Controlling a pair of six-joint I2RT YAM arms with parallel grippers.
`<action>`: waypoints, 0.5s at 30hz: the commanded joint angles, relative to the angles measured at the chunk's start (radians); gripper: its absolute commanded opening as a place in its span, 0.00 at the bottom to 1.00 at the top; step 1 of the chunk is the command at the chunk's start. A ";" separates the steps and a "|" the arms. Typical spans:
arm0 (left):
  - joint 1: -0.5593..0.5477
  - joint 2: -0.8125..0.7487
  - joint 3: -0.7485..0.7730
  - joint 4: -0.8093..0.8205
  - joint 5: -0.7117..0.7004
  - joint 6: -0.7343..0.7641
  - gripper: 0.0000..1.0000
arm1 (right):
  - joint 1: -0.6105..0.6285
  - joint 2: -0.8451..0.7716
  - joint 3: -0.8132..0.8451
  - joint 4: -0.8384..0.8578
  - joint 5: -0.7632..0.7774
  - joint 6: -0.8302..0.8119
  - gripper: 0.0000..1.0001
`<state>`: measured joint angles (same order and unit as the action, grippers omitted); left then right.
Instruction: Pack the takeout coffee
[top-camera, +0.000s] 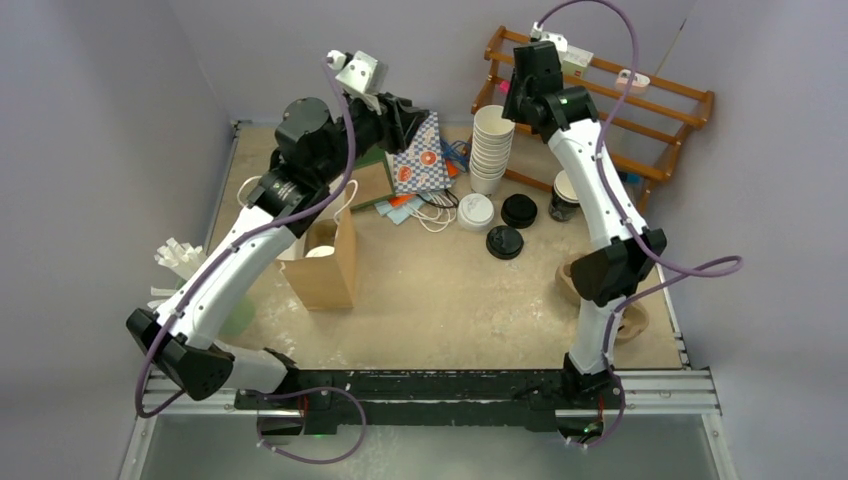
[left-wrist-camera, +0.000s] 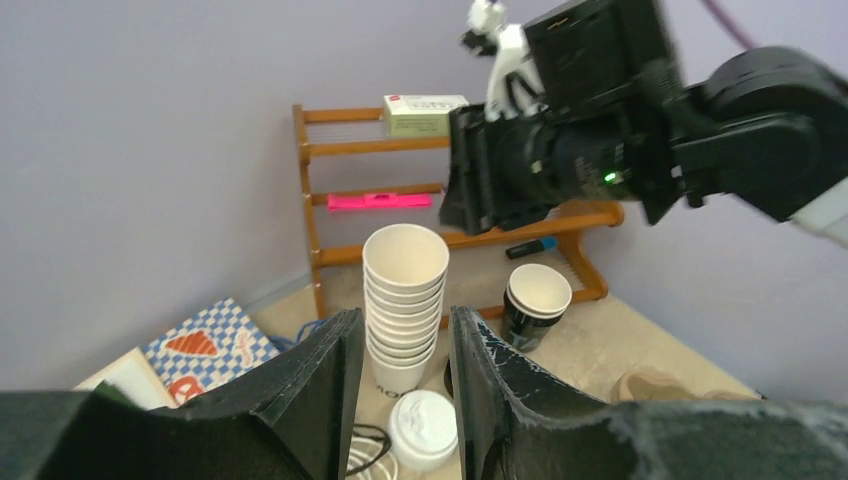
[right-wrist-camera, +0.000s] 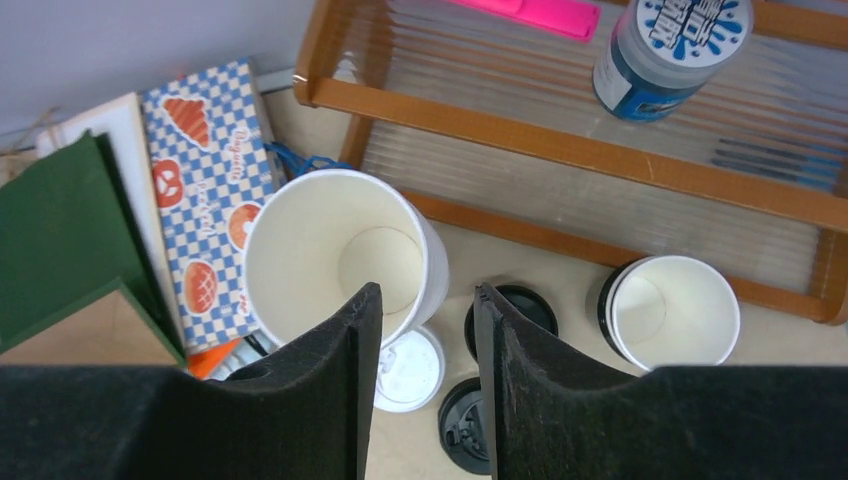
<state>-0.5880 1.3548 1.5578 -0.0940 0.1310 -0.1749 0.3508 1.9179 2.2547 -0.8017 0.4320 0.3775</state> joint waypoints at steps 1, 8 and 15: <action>-0.020 0.051 0.025 0.151 0.017 -0.024 0.39 | 0.000 0.044 0.032 0.027 0.030 -0.008 0.41; -0.023 0.108 0.017 0.194 0.004 -0.037 0.39 | -0.006 0.094 0.044 0.050 0.041 -0.019 0.35; -0.022 0.135 -0.002 0.204 -0.009 -0.028 0.39 | -0.009 0.115 0.054 0.055 0.051 -0.025 0.26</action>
<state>-0.6090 1.4902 1.5578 0.0441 0.1303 -0.1986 0.3447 2.0441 2.2570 -0.7799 0.4511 0.3618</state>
